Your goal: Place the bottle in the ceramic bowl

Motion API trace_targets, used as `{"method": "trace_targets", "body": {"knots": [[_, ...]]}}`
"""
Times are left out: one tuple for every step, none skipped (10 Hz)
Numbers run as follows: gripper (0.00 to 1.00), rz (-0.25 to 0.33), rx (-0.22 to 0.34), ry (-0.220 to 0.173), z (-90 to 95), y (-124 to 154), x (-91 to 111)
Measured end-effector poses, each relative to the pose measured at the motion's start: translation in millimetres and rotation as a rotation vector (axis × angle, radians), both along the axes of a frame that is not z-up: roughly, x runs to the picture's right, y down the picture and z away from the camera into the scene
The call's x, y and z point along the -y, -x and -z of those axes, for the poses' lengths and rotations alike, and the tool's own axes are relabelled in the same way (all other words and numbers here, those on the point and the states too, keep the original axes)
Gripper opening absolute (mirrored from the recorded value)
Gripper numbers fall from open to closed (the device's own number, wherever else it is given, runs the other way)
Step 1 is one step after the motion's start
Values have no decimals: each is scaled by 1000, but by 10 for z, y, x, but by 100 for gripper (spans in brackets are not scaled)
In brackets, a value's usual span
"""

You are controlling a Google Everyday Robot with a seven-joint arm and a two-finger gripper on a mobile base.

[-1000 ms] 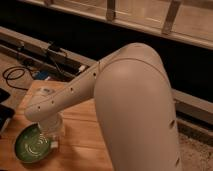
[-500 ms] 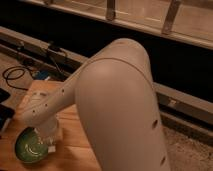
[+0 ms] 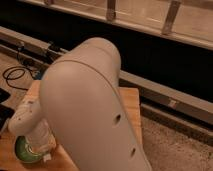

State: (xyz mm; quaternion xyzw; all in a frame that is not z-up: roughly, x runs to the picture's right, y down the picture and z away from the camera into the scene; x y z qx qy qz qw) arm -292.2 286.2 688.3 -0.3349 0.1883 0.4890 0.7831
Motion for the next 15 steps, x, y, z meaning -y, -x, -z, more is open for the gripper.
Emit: {"method": "trace_targets", "body": {"knots": [[1, 27, 26, 8, 19, 65, -57], [5, 33, 23, 7, 9, 50, -51], [6, 32, 18, 6, -1, 28, -39], [11, 32, 18, 6, -4, 27, -38], [20, 33, 19, 6, -1, 35, -44], [31, 34, 19, 6, -1, 37, -46], [40, 33, 20, 7, -1, 39, -45], [51, 32, 19, 7, -5, 34, -46], [61, 31, 19, 7, -6, 35, -45], [71, 31, 18, 7, -8, 31, -45], [78, 31, 18, 7, -8, 31, -45], [80, 31, 18, 7, -8, 32, -45], [80, 31, 18, 7, -8, 32, -45], [80, 31, 18, 7, -8, 32, -45], [80, 31, 19, 7, -7, 34, -45]]}}
